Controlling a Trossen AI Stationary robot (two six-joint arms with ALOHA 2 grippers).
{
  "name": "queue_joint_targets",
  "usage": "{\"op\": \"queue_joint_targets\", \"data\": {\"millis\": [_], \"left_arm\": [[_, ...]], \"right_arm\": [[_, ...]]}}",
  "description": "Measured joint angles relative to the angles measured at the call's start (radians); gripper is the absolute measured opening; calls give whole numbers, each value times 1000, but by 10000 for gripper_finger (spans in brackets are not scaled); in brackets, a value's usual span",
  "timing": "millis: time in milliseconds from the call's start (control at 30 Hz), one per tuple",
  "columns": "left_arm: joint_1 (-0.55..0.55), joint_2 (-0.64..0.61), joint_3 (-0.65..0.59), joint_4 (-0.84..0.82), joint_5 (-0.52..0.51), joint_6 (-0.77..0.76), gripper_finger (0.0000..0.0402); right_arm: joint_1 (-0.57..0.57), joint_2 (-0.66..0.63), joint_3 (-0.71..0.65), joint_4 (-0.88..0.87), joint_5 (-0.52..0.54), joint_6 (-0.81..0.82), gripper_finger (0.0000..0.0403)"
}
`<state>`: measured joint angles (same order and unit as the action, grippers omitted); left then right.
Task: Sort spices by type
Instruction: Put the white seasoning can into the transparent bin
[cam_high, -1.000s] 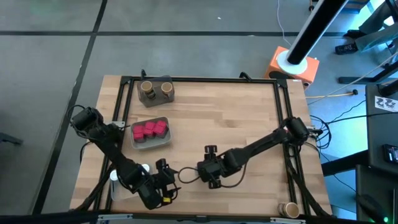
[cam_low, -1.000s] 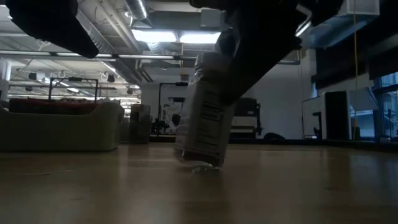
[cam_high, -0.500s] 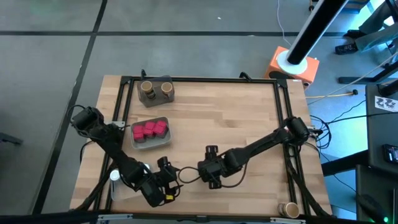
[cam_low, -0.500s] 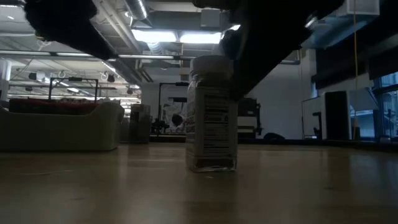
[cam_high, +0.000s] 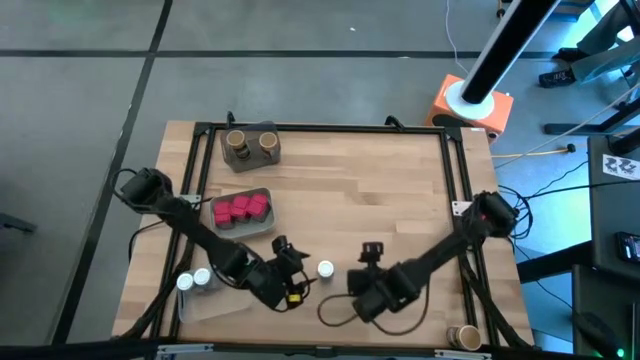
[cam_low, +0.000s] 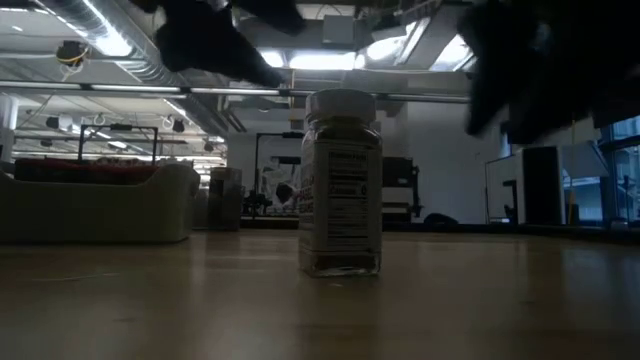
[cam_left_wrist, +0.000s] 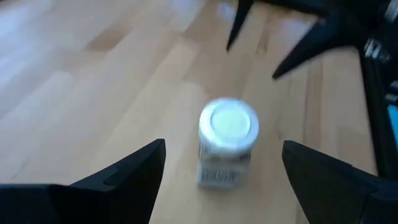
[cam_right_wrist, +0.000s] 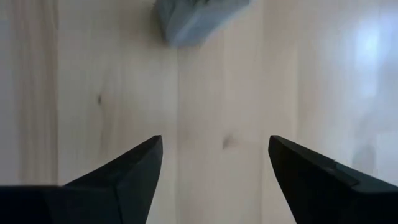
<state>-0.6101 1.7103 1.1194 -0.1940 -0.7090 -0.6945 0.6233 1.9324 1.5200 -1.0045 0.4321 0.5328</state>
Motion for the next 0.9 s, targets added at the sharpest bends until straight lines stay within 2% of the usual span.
{"op": "queue_joint_targets", "data": {"millis": [100, 233, 467, 567, 733, 833, 900], "left_arm": [[27, 12, 0, 86, 5, 53, 306], [66, 53, 0, 209, 65, 140, 306], [112, 118, 0, 260, 124, 153, 306], [115, 136, 0, 262, 160, 142, 306], [114, 172, 0, 260, 159, 133, 306], [115, 188, 0, 260, 120, 136, 294], [113, 187, 0, 266, 89, 150, 272]], "right_arm": [[41, 0, -78, 24, 7, 92, 294], [91, 0, -206, 90, 43, 231, 294], [152, -7, -377, 271, 67, 415, 294], [170, -8, -401, 297, 97, 458, 294], [185, -3, -404, 299, 156, 466, 294], [183, -3, -404, 300, 157, 460, 294], [183, -3, -404, 300, 161, 458, 294]]}}
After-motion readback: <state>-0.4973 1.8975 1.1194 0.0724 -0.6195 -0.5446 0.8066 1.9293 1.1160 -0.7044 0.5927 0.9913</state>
